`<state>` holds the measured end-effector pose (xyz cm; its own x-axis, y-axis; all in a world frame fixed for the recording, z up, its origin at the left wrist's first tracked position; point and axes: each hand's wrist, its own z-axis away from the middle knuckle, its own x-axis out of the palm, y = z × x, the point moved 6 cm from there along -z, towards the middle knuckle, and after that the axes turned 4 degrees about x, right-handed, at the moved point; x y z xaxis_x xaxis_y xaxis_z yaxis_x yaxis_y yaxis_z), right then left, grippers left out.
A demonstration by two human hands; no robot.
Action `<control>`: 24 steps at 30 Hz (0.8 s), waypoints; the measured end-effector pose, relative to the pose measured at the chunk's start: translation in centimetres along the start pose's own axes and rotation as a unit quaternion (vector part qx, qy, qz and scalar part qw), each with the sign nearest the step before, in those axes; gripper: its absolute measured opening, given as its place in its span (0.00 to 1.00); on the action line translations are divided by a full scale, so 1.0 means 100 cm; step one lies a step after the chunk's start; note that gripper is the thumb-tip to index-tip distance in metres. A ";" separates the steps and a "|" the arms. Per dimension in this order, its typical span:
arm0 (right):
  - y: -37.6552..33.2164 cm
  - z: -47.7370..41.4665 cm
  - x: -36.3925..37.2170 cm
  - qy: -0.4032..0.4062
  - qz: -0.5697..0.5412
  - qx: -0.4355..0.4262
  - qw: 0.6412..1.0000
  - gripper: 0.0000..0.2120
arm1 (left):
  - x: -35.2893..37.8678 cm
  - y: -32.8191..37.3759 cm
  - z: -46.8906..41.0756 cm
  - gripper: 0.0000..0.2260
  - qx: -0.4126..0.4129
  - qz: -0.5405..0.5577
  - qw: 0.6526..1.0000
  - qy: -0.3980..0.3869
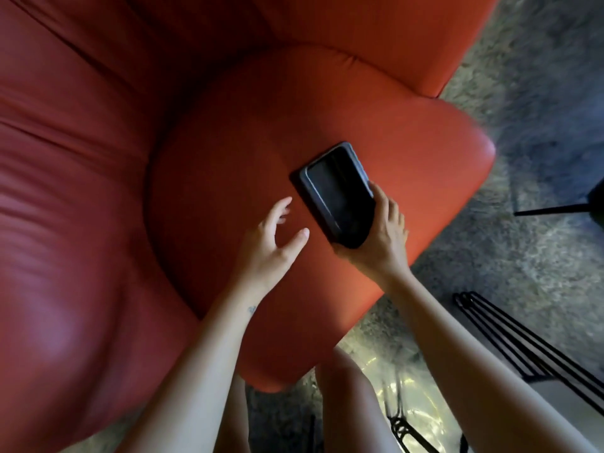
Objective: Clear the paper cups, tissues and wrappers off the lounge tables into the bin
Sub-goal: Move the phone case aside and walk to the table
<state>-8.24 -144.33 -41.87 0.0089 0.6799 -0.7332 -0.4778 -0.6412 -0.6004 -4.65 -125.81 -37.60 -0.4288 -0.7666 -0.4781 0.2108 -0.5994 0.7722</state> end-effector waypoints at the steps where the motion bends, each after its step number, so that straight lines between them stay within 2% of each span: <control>1: -0.012 0.010 -0.012 0.005 -0.039 -0.016 0.999 0.54 | -0.003 0.013 0.003 0.27 0.010 0.004 1.000 0.005; 4: -0.049 0.044 -0.048 0.019 -0.107 -0.041 0.993 0.53 | -0.016 0.057 0.014 0.22 0.045 0.048 0.998 0.011; 8: -0.087 0.089 -0.092 0.059 -0.133 -0.039 0.989 0.52 | -0.038 0.111 0.039 0.21 0.114 0.061 0.991 0.013; 10: -0.099 0.108 -0.110 0.080 -0.143 -0.034 0.986 0.46 | -0.047 0.132 0.049 0.20 0.141 0.065 0.988 0.002; 12: -0.106 0.140 -0.141 0.151 -0.168 -0.022 0.974 0.37 | -0.057 0.160 0.070 0.19 0.173 0.084 0.981 -0.024; 15: -0.099 0.196 -0.190 0.293 -0.231 0.019 0.927 0.24 | -0.064 0.205 0.099 0.16 0.221 0.110 0.966 -0.071; 18: -0.081 0.260 -0.234 0.404 -0.256 0.051 0.877 0.18 | -0.059 0.254 0.127 0.15 0.285 0.124 0.944 -0.115; 24: -0.037 0.405 -0.298 0.564 -0.223 0.122 0.786 0.16 | -0.010 0.334 0.204 0.12 0.360 0.142 0.898 -0.210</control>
<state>-42.28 -147.82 -4.92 0.9302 -0.0185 -0.3665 -0.3594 -0.2487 -0.8994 -15.11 -140.37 -2.77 -0.7728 -0.6199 -0.1359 -0.1934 0.0261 0.9808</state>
